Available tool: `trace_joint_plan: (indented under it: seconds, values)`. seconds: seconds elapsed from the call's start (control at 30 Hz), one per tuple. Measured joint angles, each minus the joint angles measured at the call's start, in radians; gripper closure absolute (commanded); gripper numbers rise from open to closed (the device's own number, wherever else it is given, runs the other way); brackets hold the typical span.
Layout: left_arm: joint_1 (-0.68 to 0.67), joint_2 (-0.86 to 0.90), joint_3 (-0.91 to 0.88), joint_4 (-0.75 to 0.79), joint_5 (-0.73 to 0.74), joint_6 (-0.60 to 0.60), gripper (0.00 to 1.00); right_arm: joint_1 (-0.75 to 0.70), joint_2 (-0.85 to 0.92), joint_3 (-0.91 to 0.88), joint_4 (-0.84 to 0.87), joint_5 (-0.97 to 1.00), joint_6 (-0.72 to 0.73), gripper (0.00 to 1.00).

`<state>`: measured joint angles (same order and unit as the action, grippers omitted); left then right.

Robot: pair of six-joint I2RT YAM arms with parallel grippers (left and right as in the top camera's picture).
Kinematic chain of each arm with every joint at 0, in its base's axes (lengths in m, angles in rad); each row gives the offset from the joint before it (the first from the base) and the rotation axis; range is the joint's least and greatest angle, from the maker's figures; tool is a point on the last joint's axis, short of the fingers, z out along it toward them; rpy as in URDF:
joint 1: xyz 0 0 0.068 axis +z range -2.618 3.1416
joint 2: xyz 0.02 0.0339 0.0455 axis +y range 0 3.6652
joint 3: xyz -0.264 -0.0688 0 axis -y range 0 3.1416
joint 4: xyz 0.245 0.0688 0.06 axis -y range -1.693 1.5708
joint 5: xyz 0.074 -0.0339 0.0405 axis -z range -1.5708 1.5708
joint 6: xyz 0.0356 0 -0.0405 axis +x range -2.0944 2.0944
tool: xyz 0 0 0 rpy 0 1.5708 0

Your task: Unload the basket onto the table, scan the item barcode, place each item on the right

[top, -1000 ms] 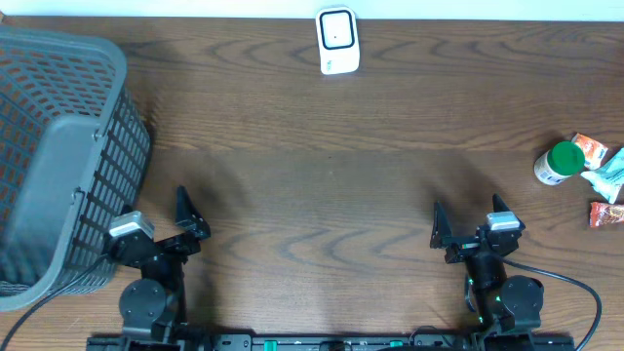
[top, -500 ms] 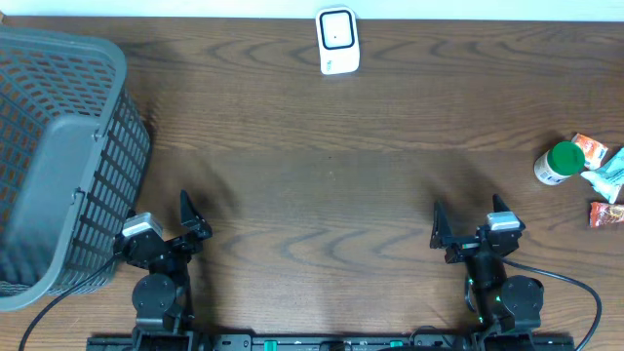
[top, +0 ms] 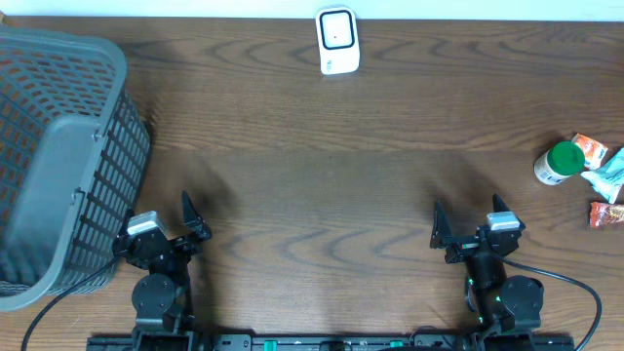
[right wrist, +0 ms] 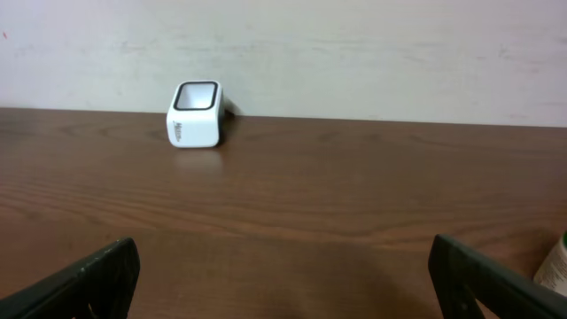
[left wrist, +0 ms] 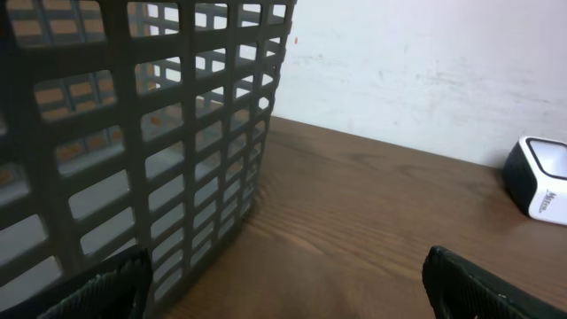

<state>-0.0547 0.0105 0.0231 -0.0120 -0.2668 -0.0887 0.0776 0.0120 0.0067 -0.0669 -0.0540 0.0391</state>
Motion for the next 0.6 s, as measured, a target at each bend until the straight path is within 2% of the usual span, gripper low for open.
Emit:
trace_joint_plan:
  seconds: [0.27, 0.6]
  values:
    - [0.000, 0.000, 0.003, -0.009, 0.056, 0.064, 0.02, 0.000, 0.000, 0.000, 0.000, 0.000, 0.000, 0.01]
    - [0.000, 0.000, 0.004, -0.012, 0.086, 0.079, 0.02, 0.000, 0.000, 0.000, 0.000, 0.000, 0.000, 0.01]
